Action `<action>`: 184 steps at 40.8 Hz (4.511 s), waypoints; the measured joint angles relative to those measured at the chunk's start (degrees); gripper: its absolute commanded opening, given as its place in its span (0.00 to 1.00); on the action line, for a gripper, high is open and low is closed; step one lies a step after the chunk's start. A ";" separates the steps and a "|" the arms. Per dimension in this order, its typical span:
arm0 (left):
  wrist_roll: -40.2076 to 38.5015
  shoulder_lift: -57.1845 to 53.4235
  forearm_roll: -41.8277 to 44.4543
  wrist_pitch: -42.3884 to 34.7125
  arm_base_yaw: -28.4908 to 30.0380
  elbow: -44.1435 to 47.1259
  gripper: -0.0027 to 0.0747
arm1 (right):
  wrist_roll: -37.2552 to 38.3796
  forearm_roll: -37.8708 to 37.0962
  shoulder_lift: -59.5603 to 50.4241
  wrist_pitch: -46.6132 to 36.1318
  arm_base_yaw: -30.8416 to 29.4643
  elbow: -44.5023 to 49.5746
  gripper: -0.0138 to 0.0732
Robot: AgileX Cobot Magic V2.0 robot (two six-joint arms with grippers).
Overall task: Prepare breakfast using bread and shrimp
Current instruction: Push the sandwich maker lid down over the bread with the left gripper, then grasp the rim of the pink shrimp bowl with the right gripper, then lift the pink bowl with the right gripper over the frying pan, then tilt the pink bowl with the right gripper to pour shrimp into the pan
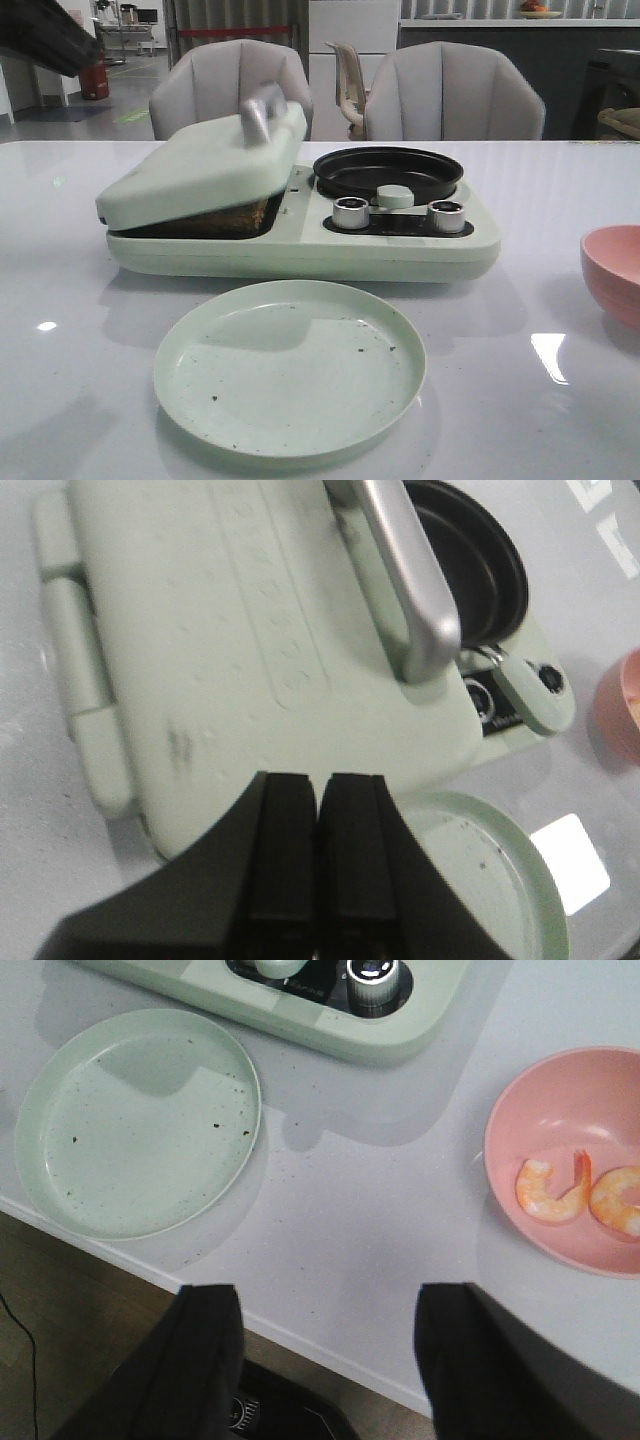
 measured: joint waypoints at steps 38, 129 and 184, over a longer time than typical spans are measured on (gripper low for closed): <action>-38.68 -41.67 49.07 0.95 -18.06 21.65 0.16 | 1.15 -3.29 1.35 -1.30 -1.75 0.00 0.73; -38.90 -42.48 49.17 1.27 -18.06 22.27 0.16 | -2.09 -16.56 58.28 -5.27 -17.78 -32.24 0.21; -38.90 -42.48 50.45 0.67 -18.06 22.30 0.16 | 52.62 -114.34 67.49 -0.20 23.16 -54.72 0.21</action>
